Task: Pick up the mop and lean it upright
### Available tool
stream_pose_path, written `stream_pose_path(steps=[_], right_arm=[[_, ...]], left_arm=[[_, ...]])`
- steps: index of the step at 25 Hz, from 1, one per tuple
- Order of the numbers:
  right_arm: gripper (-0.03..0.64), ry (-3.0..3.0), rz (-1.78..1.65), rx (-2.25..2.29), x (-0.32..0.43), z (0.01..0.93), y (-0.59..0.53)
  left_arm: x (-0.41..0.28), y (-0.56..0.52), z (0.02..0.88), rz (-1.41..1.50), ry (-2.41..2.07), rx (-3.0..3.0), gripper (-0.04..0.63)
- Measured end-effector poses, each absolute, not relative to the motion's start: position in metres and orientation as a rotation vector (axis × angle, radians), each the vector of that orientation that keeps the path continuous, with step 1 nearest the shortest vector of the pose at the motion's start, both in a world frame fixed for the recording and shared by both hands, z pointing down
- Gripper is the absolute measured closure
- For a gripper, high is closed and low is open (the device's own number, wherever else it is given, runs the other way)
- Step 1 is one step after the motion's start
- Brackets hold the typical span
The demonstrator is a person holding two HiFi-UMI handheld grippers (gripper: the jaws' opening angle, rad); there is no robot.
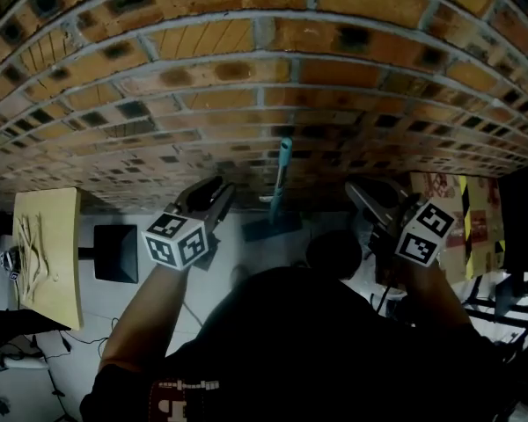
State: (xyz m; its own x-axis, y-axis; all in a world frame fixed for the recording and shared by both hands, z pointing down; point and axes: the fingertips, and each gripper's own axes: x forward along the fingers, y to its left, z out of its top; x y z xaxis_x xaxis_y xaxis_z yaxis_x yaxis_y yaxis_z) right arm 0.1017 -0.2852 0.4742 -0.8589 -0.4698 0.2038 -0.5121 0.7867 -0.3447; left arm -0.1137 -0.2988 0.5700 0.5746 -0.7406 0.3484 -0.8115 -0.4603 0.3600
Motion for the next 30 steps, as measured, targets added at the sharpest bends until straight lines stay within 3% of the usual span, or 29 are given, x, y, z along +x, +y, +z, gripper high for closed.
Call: stream_pose_path(steps=[13,30], right_arm=[[0.603,-2.856,0.531,0.886,0.069,0.455,-0.274],[0.603,-2.796,0.543,1.138,0.055,0.449,-0.224]], left_arm=[[-0.188,-0.262,0.494,-0.017,-1.321,2.457,0.585],[-0.183,-0.238,0.469,-0.091,-1.059,2.593,0.594]])
